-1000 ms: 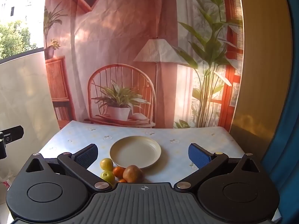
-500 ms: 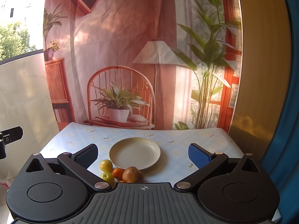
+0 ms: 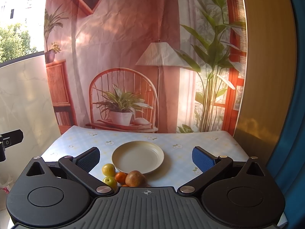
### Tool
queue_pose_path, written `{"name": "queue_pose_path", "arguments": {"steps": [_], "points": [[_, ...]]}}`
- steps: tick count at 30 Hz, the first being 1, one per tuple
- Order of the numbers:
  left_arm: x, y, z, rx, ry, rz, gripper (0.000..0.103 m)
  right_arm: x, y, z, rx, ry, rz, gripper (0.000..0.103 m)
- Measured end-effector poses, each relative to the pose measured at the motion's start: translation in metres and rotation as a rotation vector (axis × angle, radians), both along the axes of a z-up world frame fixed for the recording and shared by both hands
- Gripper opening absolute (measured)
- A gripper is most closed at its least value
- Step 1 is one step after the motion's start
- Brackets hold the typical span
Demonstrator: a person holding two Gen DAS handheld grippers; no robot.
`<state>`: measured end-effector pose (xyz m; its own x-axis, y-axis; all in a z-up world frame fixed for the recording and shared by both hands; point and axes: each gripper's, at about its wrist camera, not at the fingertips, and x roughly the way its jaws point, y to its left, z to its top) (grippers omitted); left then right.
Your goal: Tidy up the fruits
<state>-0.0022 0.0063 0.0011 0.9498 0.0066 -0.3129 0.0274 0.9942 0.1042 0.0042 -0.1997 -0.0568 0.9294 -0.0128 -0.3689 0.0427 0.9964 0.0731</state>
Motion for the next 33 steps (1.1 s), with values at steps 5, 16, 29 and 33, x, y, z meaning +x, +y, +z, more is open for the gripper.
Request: {"name": "queue_pose_path", "arguments": {"steps": [5,16,29,33], "points": [[-0.0012,-0.0026,0.0,0.009,-0.005,0.002,0.099,0.0,-0.0002,-0.0003,0.001,-0.001,0.001,0.103],[-0.0019,-0.002,0.0003,0.006,-0.01,0.004,0.1,-0.0001,-0.0002,-0.0005,0.002,-0.002,0.0,0.103],[-0.002,-0.0005,-0.0003,-0.004,-0.01,0.006,0.1,0.0003,-0.0005,-0.0011,0.003,-0.003,0.0,0.103],[-0.002,-0.0005,0.0,-0.007,-0.011,0.007,0.1,0.0003,-0.0005,-0.0011,0.002,-0.003,0.001,0.103]]}}
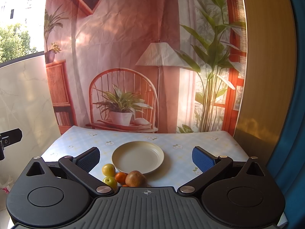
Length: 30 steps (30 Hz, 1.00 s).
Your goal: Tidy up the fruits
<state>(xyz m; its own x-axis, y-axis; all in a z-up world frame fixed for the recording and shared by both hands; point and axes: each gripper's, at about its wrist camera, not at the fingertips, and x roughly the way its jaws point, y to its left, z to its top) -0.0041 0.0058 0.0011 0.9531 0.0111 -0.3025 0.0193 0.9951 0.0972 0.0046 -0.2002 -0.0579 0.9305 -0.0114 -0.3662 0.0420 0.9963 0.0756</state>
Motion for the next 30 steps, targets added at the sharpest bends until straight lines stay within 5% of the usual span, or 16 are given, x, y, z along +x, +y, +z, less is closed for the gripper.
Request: {"name": "queue_pose_path", "arguments": {"steps": [17,25,30], "points": [[0.008,0.0,-0.008,-0.003,-0.005,-0.002,0.1,0.004,-0.001,-0.009,0.013,-0.004,-0.011,0.103],[0.023,-0.007,-0.028,0.021,-0.018,-0.03,0.1,0.034,-0.009,-0.047,0.04,-0.016,-0.02,0.103],[0.041,-0.008,-0.046,0.029,0.021,-0.05,0.1,0.051,-0.024,-0.079,0.14,-0.058,-0.013,0.103]]}}
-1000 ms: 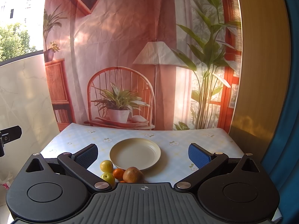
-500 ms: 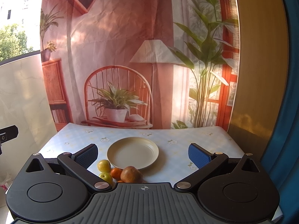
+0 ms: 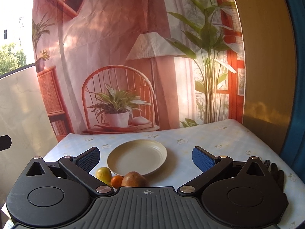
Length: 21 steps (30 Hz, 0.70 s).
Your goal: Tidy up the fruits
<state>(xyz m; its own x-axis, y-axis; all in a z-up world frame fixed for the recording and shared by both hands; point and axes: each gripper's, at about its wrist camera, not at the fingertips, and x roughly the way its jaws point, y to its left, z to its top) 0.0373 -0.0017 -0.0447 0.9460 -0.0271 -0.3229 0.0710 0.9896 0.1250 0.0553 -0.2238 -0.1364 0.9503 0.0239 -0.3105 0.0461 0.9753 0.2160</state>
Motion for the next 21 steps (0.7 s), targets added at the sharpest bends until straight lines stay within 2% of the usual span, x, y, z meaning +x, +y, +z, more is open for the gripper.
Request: {"name": "queue_pose_path", "arguments": {"steps": [3,6,9,12,16,21], "points": [[0.009,0.005,-0.008,-0.007,-0.009,0.032,0.1,0.007,-0.003,-0.016,0.03,-0.016,0.013,0.103],[0.016,0.009,-0.015,-0.008,-0.032,0.022,0.1,0.017,-0.003,-0.03,0.037,-0.005,0.022,0.103],[0.024,0.009,-0.021,0.036,-0.056,0.058,0.1,0.025,0.001,-0.041,0.029,0.005,0.025,0.103],[0.038,0.011,-0.023,0.049,-0.027,0.059,0.099,0.034,0.007,-0.051,0.03,0.016,0.03,0.103],[0.05,0.019,-0.028,0.028,-0.032,0.06,0.099,0.041,0.013,-0.063,0.029,0.006,0.031,0.103],[0.065,0.025,-0.04,-0.062,0.011,0.036,0.099,0.043,0.024,-0.077,-0.023,-0.014,0.061,0.103]]}}
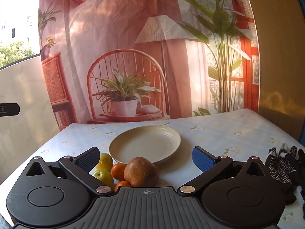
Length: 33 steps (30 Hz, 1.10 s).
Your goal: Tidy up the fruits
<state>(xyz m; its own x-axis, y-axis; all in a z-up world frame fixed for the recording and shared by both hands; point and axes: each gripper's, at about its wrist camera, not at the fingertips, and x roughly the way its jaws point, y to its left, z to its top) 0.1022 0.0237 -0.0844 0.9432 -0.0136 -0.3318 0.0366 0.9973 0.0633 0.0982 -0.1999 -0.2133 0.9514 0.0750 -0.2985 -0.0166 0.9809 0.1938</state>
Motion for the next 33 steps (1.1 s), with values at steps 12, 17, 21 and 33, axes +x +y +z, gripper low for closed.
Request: {"name": "queue_pose_path", "arguments": {"steps": [12,17,21,33], "points": [[0.021,-0.017,-0.049,0.019,0.095,-0.068,0.097,0.0,0.008,-0.027,-0.101,0.047,0.036,0.103],[0.025,-0.014,-0.062,-0.026,0.131,-0.061,0.097,0.002,0.006,-0.035,-0.114,0.097,0.022,0.103],[0.026,-0.012,-0.07,-0.048,0.162,-0.074,0.096,0.005,0.007,-0.04,-0.106,0.128,0.048,0.103],[0.03,-0.006,-0.079,0.041,0.204,-0.014,0.094,0.015,0.008,-0.039,-0.086,0.161,0.111,0.102]]}}
